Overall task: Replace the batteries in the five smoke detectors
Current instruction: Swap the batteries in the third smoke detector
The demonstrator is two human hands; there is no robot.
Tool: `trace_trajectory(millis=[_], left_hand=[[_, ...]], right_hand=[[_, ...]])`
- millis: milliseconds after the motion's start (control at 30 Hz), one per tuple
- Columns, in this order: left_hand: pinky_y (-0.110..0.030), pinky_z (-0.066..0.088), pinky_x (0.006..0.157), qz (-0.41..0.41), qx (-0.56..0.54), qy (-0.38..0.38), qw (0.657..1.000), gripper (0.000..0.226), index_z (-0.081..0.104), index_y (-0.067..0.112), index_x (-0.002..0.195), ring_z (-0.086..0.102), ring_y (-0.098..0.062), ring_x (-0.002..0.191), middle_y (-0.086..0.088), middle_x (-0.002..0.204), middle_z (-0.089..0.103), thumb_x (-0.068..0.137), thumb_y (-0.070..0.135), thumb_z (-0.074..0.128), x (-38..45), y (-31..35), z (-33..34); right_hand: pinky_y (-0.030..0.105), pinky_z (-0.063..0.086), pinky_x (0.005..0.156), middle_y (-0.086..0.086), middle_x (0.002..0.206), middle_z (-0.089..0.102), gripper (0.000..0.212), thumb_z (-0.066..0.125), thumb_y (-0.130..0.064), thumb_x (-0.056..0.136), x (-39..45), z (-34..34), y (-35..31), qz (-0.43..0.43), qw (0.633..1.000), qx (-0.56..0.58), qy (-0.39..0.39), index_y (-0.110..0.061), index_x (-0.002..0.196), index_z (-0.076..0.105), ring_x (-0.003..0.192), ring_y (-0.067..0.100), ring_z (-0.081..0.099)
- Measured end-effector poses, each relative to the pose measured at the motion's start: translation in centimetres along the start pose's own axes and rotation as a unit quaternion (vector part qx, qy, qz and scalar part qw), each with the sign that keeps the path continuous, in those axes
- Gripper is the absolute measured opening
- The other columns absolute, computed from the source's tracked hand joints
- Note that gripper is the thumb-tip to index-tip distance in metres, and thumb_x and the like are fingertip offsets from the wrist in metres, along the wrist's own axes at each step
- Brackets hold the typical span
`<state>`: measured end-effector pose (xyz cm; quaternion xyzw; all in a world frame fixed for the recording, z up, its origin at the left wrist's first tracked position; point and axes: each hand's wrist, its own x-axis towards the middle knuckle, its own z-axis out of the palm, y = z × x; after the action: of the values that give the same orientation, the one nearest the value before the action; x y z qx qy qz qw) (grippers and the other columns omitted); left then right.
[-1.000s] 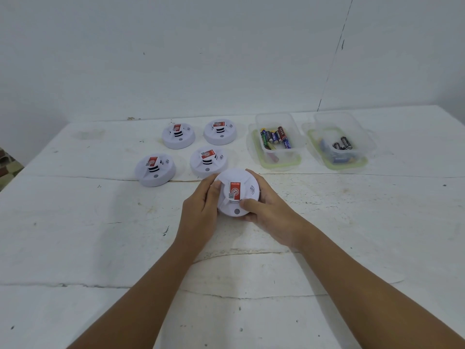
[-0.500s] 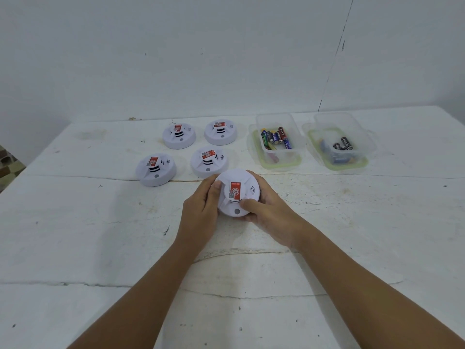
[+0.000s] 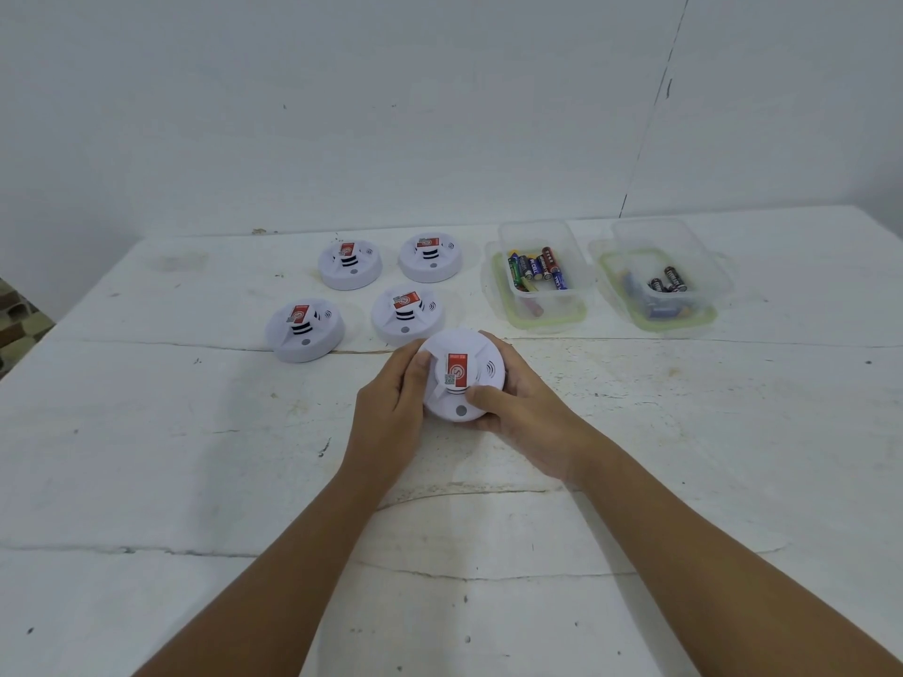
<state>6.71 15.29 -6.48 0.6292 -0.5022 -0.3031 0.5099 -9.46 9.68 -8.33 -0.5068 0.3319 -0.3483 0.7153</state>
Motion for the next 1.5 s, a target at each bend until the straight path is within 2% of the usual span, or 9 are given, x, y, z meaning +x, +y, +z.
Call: trace_trajectory(millis=[133, 400, 733, 1067, 1500], left_hand=[[-0.007, 0.048, 0.080, 0.002, -0.002, -0.004, 1.000, 0.030, 0.068, 0.025, 0.128, 0.066, 0.005, 0.104, 0.015, 0.113, 0.074, 0.111, 0.032, 0.044, 0.01, -0.07, 0.00], [-0.008, 0.048, 0.080, 0.009, -0.004, -0.004, 1.000, 0.030, 0.068, 0.022, 0.128, 0.067, 0.002, 0.105, 0.011, 0.114, 0.074, 0.111, 0.030, 0.044, 0.01, -0.19, -0.03], [-0.008, 0.048, 0.079, 0.005, 0.002, -0.002, 1.000, 0.030, 0.069, 0.023, 0.127, 0.067, 0.002, 0.104, 0.012, 0.113, 0.074, 0.111, 0.031, 0.044, 0.04, -0.15, 0.03], [-0.008, 0.048, 0.081, 0.006, 0.010, 0.001, 1.000, 0.029, 0.069, 0.027, 0.126, 0.066, 0.003, 0.104, 0.016, 0.111, 0.074, 0.111, 0.032, 0.044, 0.07, -0.19, 0.00], [-0.005, 0.046, 0.080, 0.009, 0.017, 0.005, 1.000, 0.032, 0.067, 0.020, 0.131, 0.065, 0.007, 0.105, 0.011, 0.117, 0.073, 0.111, 0.029, 0.043, -0.04, 0.05, 0.26]], right_hand=[[0.042, 0.060, 0.093, 0.003, 0.141, 0.063, 0.068, 0.059, 0.000, 0.097, -0.11, -0.07, -0.07, 0.000, 1.000, 0.001, -0.003, -0.029, 0.155, 0.038, 0.125, 0.024, 0.066], [0.049, 0.058, 0.100, 0.003, 0.141, 0.064, 0.068, 0.060, -0.001, 0.095, -0.20, 0.02, -0.17, -0.003, 1.000, 0.003, -0.004, -0.027, 0.154, 0.040, 0.127, 0.026, 0.065], [0.041, 0.060, 0.091, 0.002, 0.137, 0.066, 0.061, 0.055, 0.006, 0.101, -0.20, -0.08, -0.27, -0.004, 1.000, 0.005, -0.007, -0.030, 0.149, 0.044, 0.123, 0.024, 0.068], [0.040, 0.059, 0.091, 0.001, 0.136, 0.067, 0.064, 0.061, -0.003, 0.096, -0.15, -0.08, -0.19, -0.002, 1.000, 0.002, -0.007, -0.029, 0.151, 0.042, 0.122, 0.024, 0.068], [0.042, 0.059, 0.093, 0.003, 0.140, 0.065, 0.071, 0.066, -0.012, 0.089, -0.14, -0.12, -0.01, -0.001, 1.000, 0.000, -0.004, -0.026, 0.154, 0.040, 0.126, 0.026, 0.066]])
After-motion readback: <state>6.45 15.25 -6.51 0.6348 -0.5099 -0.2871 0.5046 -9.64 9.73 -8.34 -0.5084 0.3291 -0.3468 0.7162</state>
